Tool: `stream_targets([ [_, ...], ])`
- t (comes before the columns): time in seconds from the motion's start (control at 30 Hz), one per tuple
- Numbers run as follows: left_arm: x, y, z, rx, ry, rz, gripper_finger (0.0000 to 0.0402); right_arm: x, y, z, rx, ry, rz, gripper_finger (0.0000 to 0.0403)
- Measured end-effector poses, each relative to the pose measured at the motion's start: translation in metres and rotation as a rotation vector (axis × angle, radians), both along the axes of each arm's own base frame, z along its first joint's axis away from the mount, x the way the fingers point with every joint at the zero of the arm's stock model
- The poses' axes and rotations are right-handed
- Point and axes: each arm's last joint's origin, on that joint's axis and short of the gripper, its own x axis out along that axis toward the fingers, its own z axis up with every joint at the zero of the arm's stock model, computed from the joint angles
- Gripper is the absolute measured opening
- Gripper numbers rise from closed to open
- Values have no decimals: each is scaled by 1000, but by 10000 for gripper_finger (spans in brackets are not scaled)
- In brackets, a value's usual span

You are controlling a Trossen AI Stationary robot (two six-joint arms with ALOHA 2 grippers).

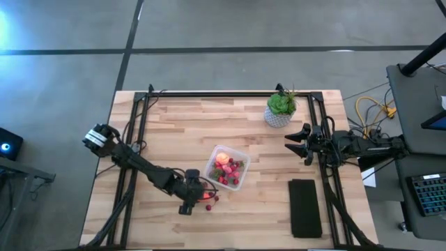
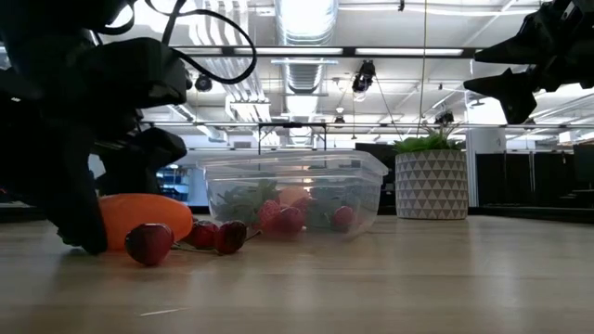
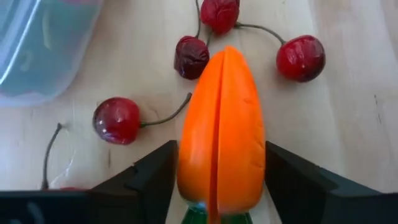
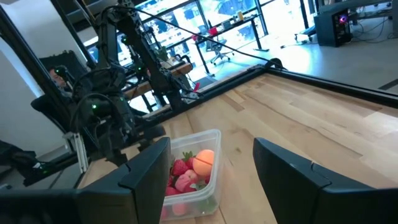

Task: Pick and placing Produce into tupperware
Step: Put the orange carrot into the transparent container

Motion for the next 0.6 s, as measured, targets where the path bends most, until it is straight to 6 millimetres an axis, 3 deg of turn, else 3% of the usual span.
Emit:
stream_targets([
  [0.17, -1, 1, 9, 5, -31, 12, 160, 0, 0, 0, 0, 0, 0, 221],
  [0.3, -4, 4, 27, 5, -54, 18, 136, 0, 0, 0, 0, 0, 0, 221],
  [0.6, 0, 27, 105, 206, -387, 38, 184, 0, 0, 0, 0, 0, 0, 221],
])
